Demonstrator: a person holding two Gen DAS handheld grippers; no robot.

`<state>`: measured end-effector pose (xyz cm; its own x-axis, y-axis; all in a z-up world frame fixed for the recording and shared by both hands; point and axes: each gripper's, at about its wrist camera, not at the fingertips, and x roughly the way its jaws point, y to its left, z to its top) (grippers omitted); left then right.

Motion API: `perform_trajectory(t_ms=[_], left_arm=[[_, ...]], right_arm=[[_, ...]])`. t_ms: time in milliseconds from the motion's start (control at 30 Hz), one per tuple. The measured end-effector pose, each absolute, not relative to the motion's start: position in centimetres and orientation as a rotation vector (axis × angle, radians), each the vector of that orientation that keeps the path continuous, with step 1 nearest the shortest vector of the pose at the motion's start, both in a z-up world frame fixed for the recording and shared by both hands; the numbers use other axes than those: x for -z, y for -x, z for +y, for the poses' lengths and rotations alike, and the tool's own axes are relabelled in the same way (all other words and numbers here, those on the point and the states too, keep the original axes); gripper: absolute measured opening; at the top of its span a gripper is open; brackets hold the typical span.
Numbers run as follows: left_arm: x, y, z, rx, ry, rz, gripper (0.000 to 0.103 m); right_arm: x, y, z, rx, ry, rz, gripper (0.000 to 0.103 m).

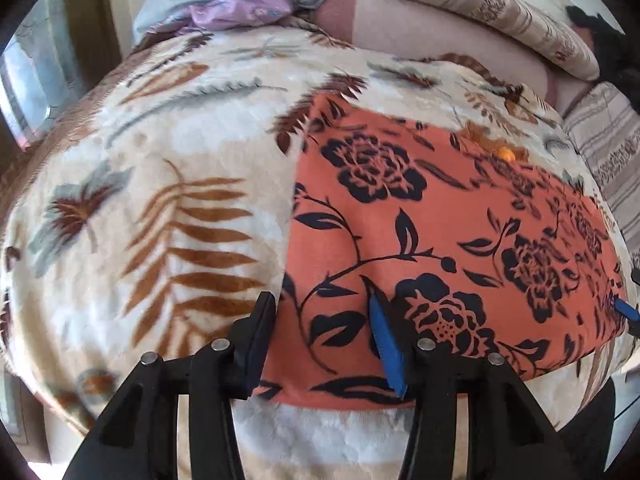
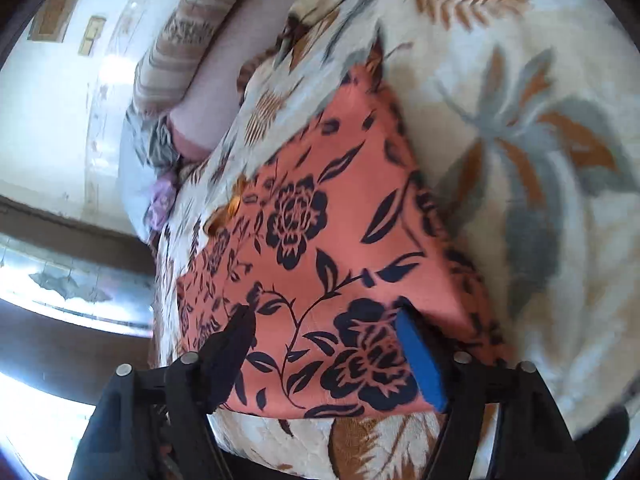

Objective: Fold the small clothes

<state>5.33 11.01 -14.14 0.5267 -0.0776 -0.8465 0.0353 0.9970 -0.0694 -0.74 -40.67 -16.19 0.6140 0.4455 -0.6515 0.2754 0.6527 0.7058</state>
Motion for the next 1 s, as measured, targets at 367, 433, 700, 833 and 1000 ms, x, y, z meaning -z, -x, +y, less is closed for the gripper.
perform_trajectory(t_ms=[367,433,700,833,1000], left_arm=[[13.3,-4.2,12.1,-0.014,0.048,1.019,0.065],[11.8,-4.5,11.5,0.009,0.016,0.976,0.065],[12.8,-8.2,7.2,0.108,0.010,0.994,0.066],[15.4,-8.8,7.2,0.045,-0.001,1.072,0.069],[12.0,-8.5,5.0,0.067,-0.017,0.968,0.069]], right_arm=[[13.8,2.2,-41.2,-0.082,-0.830,0.900,0.078],[10.8,1.8,-41.3,-0.121,-0.788,0.834,0.080],[14.2,-6.8,-43.2,-0.279,-0.938,0.951,0.085],[15.9,-6.3,-47.9,-0.110,-1.094,0.870,0.077],[12.1,1.7,-47.8,-0.056,-1.005,0.777,0.079]])
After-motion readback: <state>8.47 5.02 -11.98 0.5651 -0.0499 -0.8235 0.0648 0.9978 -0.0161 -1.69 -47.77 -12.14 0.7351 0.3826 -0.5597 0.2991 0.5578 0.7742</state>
